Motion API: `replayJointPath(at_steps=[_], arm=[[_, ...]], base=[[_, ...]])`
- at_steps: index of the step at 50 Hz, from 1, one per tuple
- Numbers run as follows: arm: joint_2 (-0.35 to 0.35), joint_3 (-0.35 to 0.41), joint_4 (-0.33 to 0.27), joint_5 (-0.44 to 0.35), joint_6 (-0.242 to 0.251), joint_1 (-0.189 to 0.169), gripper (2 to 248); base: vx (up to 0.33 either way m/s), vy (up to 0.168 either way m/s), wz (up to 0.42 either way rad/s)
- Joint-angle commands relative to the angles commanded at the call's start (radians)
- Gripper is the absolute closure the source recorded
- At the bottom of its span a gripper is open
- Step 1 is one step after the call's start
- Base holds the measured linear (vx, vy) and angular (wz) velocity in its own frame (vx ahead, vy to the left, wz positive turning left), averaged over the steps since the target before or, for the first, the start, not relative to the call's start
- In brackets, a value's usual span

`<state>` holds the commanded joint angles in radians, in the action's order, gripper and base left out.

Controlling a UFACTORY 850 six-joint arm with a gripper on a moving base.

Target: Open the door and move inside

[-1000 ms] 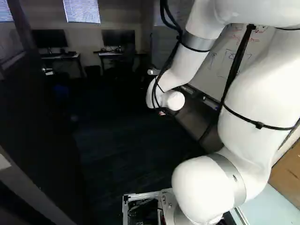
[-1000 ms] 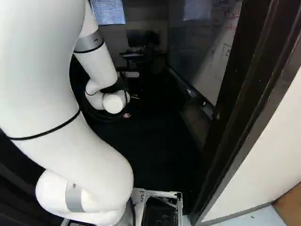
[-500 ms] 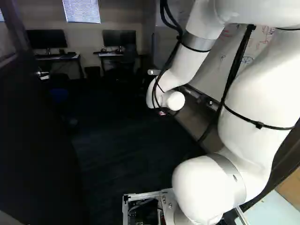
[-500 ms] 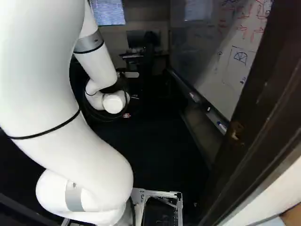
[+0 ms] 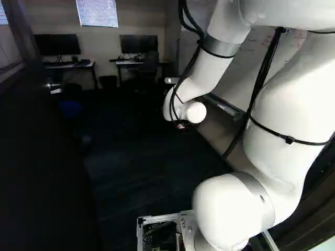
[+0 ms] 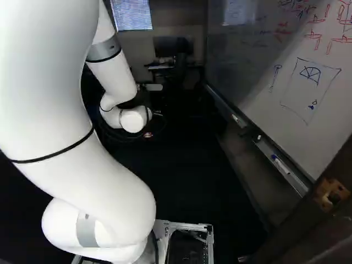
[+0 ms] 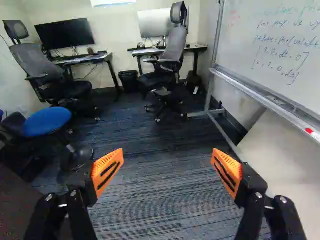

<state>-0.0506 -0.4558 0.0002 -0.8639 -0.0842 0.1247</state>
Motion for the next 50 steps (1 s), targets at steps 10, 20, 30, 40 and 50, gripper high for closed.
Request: replayJointPath(at_steps=[10,20,30,40,50], arm=[[0.0,0.0,0.0,0.0,0.0,0.0,3],[0.0,0.0,0.0,0.0,0.0,0.0,3],[0.0,0.0,0.0,0.0,0.0,0.0,3],[0.0,0.0,0.0,0.0,0.0,0.0,3],[0.0,0.0,0.0,0.0,0.0,0.0,3]], base=[[0.203,0.046,-0.003],[0.21,0.043,-0.014],[0.21,0.039,-0.018],[0.206,0.013,0.017],[0.194,0.004,-0.009]])
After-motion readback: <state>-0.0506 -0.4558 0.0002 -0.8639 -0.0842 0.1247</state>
